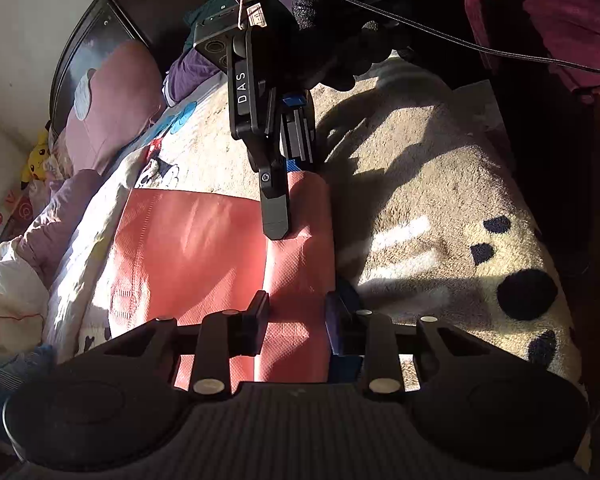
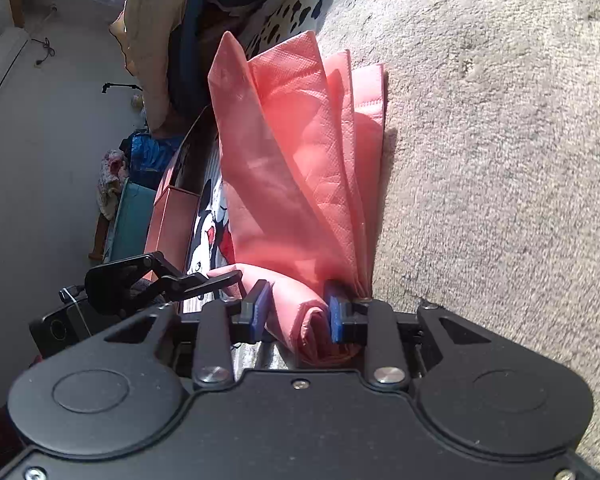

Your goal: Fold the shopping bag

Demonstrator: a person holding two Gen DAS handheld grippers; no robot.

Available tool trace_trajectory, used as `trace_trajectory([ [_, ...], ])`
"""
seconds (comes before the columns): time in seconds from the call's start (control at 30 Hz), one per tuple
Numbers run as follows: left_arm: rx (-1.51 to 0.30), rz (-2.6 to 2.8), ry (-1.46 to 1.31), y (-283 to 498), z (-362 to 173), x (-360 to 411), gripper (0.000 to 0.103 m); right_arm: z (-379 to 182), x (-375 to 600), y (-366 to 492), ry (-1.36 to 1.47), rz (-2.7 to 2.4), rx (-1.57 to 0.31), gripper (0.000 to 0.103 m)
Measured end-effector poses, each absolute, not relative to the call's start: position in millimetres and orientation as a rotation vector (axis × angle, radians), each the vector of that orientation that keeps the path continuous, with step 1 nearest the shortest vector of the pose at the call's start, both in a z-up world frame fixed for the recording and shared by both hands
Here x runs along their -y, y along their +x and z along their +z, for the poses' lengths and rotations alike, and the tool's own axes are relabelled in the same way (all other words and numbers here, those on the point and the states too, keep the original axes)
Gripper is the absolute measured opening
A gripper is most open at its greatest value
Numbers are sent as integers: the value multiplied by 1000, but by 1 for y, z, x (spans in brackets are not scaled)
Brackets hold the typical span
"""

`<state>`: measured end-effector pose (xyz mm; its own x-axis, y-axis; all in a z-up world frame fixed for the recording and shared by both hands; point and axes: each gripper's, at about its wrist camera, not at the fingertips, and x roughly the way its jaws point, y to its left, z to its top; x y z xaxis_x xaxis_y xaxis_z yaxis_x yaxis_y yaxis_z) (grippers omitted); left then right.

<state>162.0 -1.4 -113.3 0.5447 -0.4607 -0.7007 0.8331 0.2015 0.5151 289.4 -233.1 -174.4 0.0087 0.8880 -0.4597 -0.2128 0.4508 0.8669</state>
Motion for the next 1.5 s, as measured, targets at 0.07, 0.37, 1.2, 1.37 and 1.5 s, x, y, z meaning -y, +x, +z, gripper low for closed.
trace_trajectory([
  [0.07, -445, -960, 1036, 163, -116, 2, 29, -172, 233, 289, 686, 970, -1266, 24],
  [0.37, -545, -1007, 954, 174, -122, 3, 29, -130, 225, 272, 439, 923, -1091, 31],
  [1.2, -751, -1046, 395, 218, -119, -37, 29, -130, 174, 227, -176, 975, -513, 21],
  [1.37, -766, -1024, 311, 222, -119, -42, 29, -104, 182, 197, -311, 1003, -343, 21],
  [1.5, -772, -1007, 291, 221, -118, -42, 29, -107, 190, 202, -373, 1031, -357, 20],
])
